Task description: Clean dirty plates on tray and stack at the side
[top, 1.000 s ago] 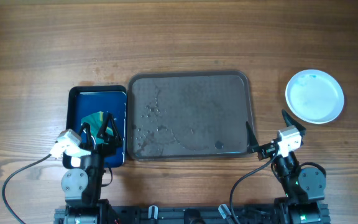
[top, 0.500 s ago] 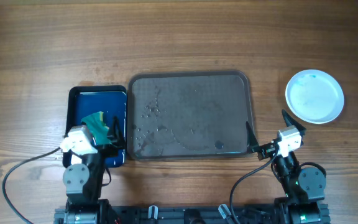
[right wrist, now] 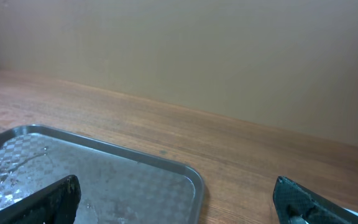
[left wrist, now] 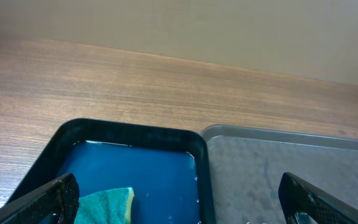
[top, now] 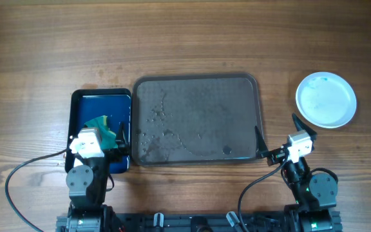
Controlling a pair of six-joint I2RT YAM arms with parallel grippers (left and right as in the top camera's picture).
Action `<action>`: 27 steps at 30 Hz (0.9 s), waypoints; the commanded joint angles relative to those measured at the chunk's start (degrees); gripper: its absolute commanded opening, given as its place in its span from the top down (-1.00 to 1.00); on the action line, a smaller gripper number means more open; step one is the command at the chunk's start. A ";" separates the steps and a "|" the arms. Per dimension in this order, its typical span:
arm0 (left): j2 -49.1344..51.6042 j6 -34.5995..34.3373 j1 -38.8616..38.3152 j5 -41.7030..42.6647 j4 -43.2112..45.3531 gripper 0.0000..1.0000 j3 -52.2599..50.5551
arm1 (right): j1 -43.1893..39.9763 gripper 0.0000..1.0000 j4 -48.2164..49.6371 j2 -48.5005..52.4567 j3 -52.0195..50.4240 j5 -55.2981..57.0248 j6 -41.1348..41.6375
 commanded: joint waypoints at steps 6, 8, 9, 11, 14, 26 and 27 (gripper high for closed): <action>-2.64 1.36 0.39 -0.92 1.92 -1.00 -0.13 | -0.28 -1.00 0.11 -0.68 -0.07 -0.09 -0.61; -6.19 1.36 0.39 -0.92 -0.20 -1.00 -0.13 | -0.28 -0.99 0.11 -0.68 -0.07 -0.09 -0.61; -7.82 1.36 0.39 -0.92 -1.68 -1.00 -0.13 | -0.28 -1.00 0.11 -0.68 -0.07 -0.11 -0.61; -10.73 1.66 0.39 -0.98 -3.23 -1.00 -0.13 | -0.28 -0.99 0.11 -0.68 -0.07 -0.09 -0.61; -10.71 1.79 0.04 -1.44 -3.19 -1.00 -0.13 | -0.28 -1.00 0.11 -0.68 -0.07 -0.09 -0.61; -10.71 16.33 -4.81 -3.08 -3.10 -1.00 -0.13 | -0.28 -0.99 0.11 -0.68 -0.07 -0.09 -0.59; -10.71 16.20 -4.81 -3.04 -3.08 -1.00 -0.13 | -0.28 -1.00 0.11 -0.68 -0.07 -0.09 -0.61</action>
